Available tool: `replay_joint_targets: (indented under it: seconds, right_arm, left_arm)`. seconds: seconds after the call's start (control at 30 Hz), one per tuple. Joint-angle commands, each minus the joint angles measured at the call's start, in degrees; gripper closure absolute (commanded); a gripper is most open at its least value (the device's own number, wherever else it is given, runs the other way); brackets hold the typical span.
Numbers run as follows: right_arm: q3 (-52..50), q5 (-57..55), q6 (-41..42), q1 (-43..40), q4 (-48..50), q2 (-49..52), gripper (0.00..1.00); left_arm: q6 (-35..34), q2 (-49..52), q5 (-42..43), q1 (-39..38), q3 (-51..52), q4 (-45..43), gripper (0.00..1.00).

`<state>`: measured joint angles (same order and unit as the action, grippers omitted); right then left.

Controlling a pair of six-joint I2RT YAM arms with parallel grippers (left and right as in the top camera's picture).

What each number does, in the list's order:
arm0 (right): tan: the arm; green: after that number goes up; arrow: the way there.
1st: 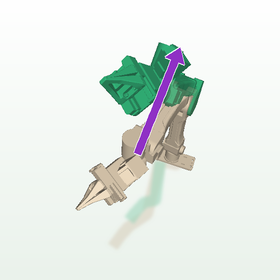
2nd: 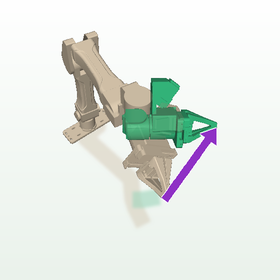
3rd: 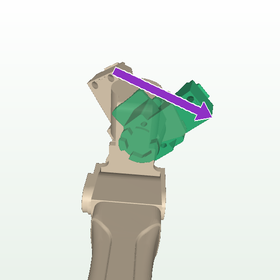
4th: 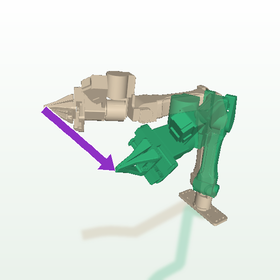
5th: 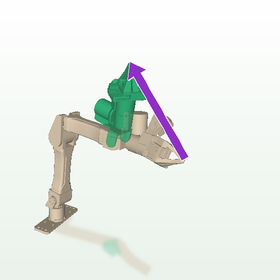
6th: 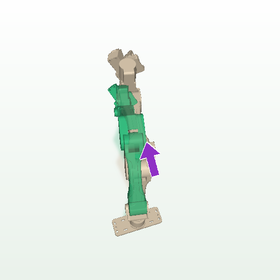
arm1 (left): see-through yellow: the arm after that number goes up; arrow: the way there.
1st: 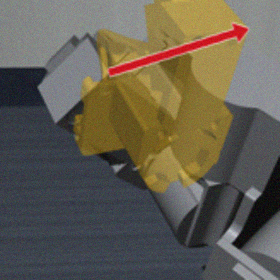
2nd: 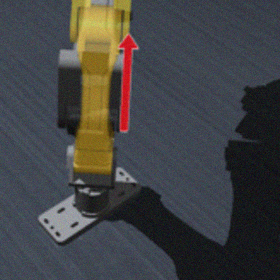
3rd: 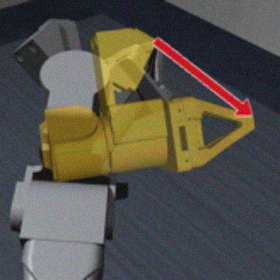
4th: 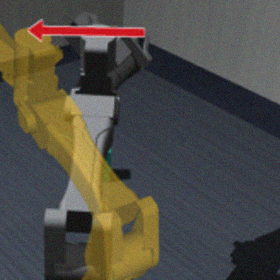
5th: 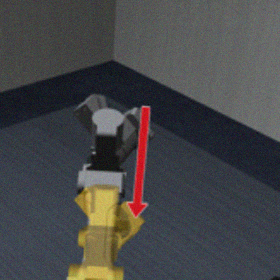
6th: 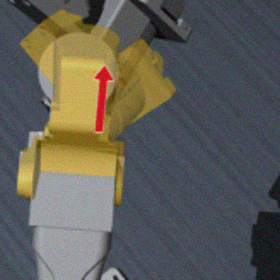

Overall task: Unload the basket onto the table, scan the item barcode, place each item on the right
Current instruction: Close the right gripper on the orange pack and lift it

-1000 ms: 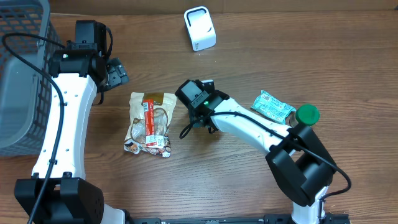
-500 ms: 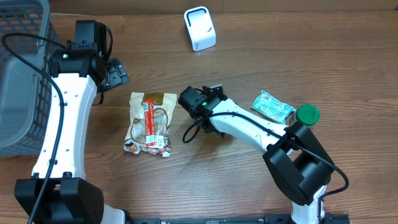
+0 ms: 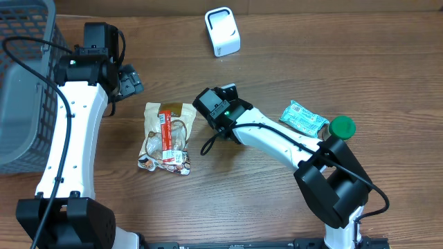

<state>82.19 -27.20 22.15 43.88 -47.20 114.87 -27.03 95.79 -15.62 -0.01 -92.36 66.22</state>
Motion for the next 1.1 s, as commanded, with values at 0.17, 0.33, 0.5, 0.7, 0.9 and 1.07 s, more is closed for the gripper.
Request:
replay_joint_targets:
  seconds: [0.17,0.33,0.5,0.7,0.9,1.07]
  right_arm:
    - [-5.3,0.3,-4.2,0.0,4.3,0.6,0.58]
    - [-5.6,0.7,-4.2,0.1,4.7,1.0,0.65]
    - [-5.6,1.6,-4.3,0.0,4.7,1.0,0.69]
    - [-5.6,1.6,-5.9,0.0,4.8,1.0,0.63]
    - [-3.5,1.5,-6.0,0.1,3.3,1.0,0.62]
    - [-3.4,2.1,-5.9,0.1,1.8,1.0,0.62]
  left_arm:
    - [-0.2,-0.5,0.2,0.0,-0.6,-0.1,0.0]
    - [-0.2,-0.5,0.2,0.0,-0.6,-0.1,0.0]
    - [-0.2,-0.5,0.2,0.0,-0.6,-0.1,0.0]
    - [-0.2,-0.5,0.2,0.0,-0.6,-0.1,0.0]
    - [-0.2,-0.5,0.2,0.0,-0.6,-0.1,0.0]
    - [-0.2,-0.5,0.2,0.0,-0.6,0.0,0.0]
